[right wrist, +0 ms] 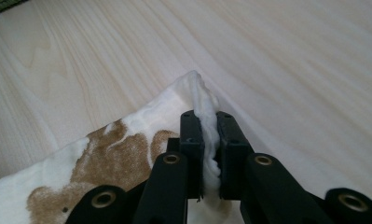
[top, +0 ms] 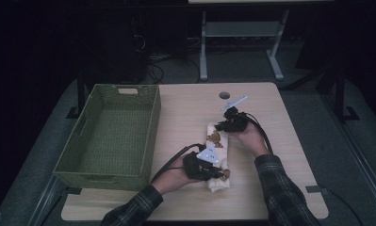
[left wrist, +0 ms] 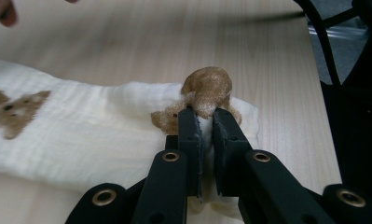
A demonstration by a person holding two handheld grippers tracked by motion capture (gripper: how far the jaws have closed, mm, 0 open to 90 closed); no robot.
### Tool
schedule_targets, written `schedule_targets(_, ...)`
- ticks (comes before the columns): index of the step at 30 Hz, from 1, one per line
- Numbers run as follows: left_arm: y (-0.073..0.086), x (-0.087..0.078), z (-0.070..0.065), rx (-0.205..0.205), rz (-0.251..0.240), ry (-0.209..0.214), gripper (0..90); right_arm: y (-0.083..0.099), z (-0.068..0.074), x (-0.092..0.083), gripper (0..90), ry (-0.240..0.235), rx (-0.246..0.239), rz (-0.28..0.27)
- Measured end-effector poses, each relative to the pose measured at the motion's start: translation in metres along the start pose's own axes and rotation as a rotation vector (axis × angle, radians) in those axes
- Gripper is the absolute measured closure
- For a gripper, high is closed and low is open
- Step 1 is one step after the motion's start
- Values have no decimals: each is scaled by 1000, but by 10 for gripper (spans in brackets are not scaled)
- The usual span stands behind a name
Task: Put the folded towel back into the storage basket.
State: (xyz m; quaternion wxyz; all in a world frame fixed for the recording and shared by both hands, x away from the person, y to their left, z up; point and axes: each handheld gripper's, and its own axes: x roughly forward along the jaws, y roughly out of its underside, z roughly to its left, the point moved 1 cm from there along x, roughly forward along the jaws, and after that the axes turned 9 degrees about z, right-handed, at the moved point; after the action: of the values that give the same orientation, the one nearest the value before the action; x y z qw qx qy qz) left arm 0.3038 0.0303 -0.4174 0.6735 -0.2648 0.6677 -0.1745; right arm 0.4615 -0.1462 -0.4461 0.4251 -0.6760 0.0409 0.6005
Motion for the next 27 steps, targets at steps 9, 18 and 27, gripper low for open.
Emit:
schedule_targets(9,-15,-66,10,10,-59,-36,829,-41,11,-30,828,19,-43,-74)
schedule_targets(18,2,-124,24,-9,-88,-70,829,-96,29,-45,828,14,-87,-123)
schedule_targets(27,39,-173,39,-43,-99,-102,828,-146,52,-34,828,0,-135,-147)
